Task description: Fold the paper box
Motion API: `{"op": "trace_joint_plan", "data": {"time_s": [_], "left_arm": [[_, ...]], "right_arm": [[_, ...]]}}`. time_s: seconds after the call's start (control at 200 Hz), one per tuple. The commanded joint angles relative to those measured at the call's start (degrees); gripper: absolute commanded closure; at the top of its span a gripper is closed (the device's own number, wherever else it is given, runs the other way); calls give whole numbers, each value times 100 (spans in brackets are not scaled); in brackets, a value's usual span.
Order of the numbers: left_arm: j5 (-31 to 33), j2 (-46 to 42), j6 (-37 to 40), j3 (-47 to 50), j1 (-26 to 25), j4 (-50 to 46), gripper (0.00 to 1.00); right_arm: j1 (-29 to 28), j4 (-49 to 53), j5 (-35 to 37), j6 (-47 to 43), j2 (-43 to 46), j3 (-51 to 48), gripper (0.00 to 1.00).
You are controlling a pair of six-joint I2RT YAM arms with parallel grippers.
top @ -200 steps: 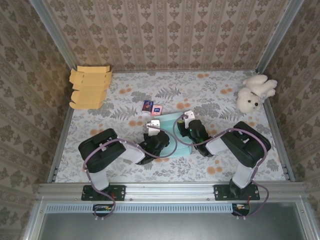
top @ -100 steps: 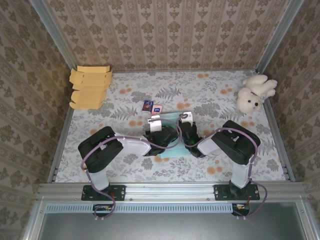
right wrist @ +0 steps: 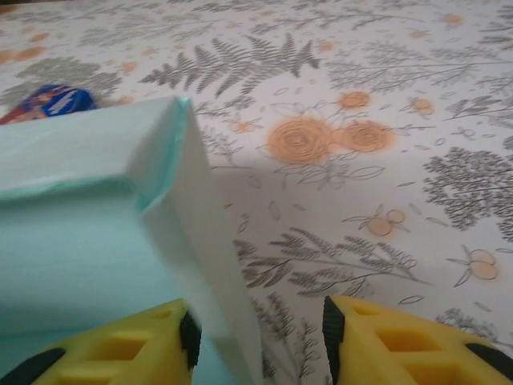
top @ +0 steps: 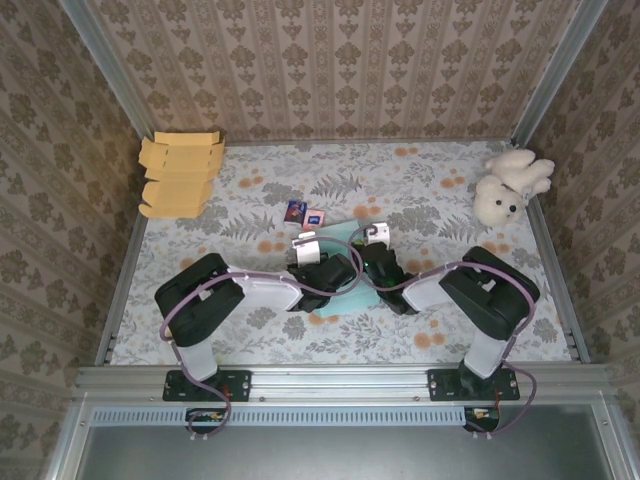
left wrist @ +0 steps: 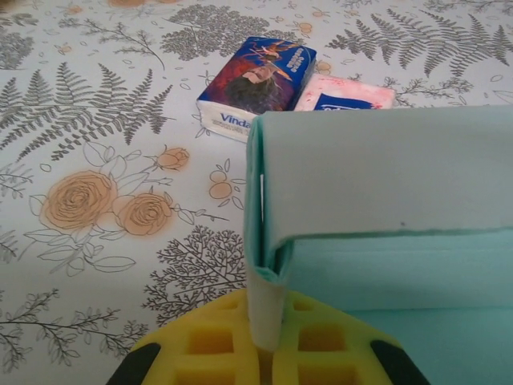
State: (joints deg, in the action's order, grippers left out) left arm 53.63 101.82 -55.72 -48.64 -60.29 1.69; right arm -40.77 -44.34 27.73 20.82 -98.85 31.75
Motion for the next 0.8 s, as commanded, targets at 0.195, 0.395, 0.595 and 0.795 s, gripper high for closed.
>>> {"op": "trace_joint_plan", "data": {"time_s": [0.195, 0.395, 0.595, 0.795], "left_arm": [[48, 13, -44, 12, 22, -400, 100], [-61, 12, -9, 35, 35, -354, 100], [-175, -82, 174, 159, 90, -150, 100], [-234, -145, 421, 299, 139, 145, 100]], "right_arm": [[-44, 183, -820, -207, 861, -406, 47], [-30, 308, -605, -438, 1087, -263, 48], [0, 535, -504, -432, 1746, -445, 47], [284, 1640, -413, -60, 2685, -453, 43]]}}
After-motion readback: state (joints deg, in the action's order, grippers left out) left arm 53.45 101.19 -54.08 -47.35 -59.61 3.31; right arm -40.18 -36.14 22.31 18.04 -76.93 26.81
